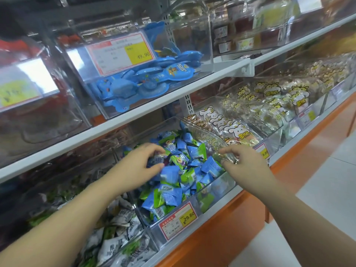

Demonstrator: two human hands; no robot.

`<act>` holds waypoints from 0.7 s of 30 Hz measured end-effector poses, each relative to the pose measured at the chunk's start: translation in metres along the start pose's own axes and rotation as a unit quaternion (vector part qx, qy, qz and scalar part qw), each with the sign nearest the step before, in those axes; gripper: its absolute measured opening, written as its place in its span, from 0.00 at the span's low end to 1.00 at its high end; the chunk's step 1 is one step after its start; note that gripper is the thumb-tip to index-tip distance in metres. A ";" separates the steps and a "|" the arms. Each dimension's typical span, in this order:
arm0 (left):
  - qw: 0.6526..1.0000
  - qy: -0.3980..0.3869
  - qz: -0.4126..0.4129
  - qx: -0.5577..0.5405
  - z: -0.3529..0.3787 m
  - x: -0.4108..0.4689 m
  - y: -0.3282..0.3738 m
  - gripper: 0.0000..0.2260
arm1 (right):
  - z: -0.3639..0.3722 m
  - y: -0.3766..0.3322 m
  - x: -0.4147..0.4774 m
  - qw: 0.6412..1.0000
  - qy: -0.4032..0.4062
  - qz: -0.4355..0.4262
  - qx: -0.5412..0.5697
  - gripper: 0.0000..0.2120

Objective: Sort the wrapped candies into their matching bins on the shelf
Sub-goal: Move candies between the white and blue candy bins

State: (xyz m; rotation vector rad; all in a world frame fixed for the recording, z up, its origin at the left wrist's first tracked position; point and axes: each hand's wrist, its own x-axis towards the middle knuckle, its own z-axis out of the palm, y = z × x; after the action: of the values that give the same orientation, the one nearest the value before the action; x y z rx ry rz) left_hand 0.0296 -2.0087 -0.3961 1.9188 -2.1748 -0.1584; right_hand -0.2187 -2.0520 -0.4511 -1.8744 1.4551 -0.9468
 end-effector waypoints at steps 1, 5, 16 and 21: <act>0.999 0.007 -0.031 0.025 -0.001 0.006 -0.005 0.19 | 0.002 0.000 0.001 1.000 0.000 -0.004 -0.007 0.12; 0.990 -0.100 -0.092 0.035 0.007 0.022 -0.008 0.30 | 0.013 -0.005 0.004 0.999 0.011 -0.021 -0.022 0.11; 0.983 -0.179 0.037 -0.018 0.015 -0.012 0.028 0.20 | 0.044 -0.042 0.004 0.993 -0.009 -0.119 0.023 0.12; 0.998 -0.056 0.008 -0.012 0.005 -0.055 0.022 0.14 | 0.055 -0.050 0.001 0.990 -0.057 -0.122 0.030 0.11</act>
State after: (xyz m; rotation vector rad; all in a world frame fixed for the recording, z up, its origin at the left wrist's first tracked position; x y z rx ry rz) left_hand 0.0138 -1.9520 -0.4014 1.9218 -2.2482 -0.2929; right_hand -0.1457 -2.0404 -0.4437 -2.0591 1.1369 -0.9647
